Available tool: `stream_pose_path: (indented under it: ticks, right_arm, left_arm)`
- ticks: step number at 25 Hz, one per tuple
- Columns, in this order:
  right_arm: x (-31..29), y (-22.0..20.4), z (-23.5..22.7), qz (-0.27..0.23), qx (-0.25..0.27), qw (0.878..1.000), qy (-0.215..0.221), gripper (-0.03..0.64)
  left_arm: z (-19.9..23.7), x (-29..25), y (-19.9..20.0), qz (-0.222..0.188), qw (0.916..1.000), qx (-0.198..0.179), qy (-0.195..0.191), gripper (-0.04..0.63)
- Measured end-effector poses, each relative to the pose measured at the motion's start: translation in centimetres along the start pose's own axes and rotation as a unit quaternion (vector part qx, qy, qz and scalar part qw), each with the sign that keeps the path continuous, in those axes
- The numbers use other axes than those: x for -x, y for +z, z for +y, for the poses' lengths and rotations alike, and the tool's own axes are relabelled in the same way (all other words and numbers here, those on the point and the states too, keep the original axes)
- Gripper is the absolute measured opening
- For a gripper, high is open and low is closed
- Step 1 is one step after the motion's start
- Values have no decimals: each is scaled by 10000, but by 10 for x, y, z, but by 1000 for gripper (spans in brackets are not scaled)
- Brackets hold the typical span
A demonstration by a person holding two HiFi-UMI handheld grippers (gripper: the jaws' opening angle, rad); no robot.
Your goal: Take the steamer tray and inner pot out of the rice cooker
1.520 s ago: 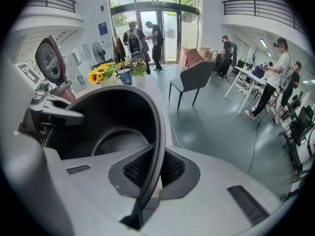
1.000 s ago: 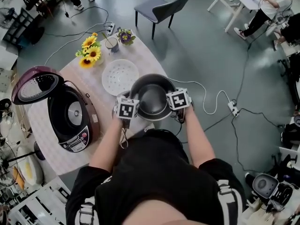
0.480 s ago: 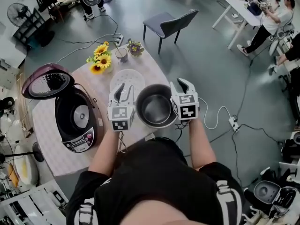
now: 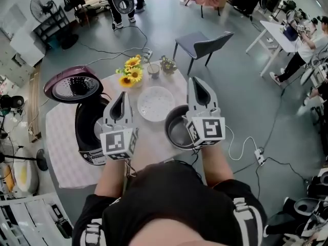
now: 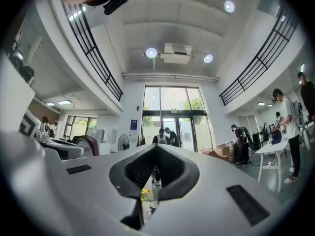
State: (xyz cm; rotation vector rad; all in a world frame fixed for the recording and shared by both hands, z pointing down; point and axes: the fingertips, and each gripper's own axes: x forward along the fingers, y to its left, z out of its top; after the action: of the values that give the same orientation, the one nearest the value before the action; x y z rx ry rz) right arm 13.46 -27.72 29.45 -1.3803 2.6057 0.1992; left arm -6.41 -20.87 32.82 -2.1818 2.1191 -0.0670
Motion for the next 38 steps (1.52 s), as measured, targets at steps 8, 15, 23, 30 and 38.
stream_pose_path:
  ticks: [8,15,23,30,38]
  right_arm:
    - [-24,-2,116,9,-366,9933,1092,-2]
    - [-41,-9,215,122,-344,9870,1567,-3]
    - [-48,-14,270,118,-551,9805,1881,-2]
    - [-50,-22,281,205,-567,9797,1913,-2]
    - [-51,-32,276,310,-594,9810,1823,-2]
  left_arm:
    - [80,72,4,88,9977,-54,667,4]
    - [156,137,-10,229,9913,33,1299,5]
    - [193,172,-22,363,9875,-12,1534,5]
    - [202,175,-29,399,9868,22,1571,5]
    - [198,164,-33,425,9892,52,1402,4]
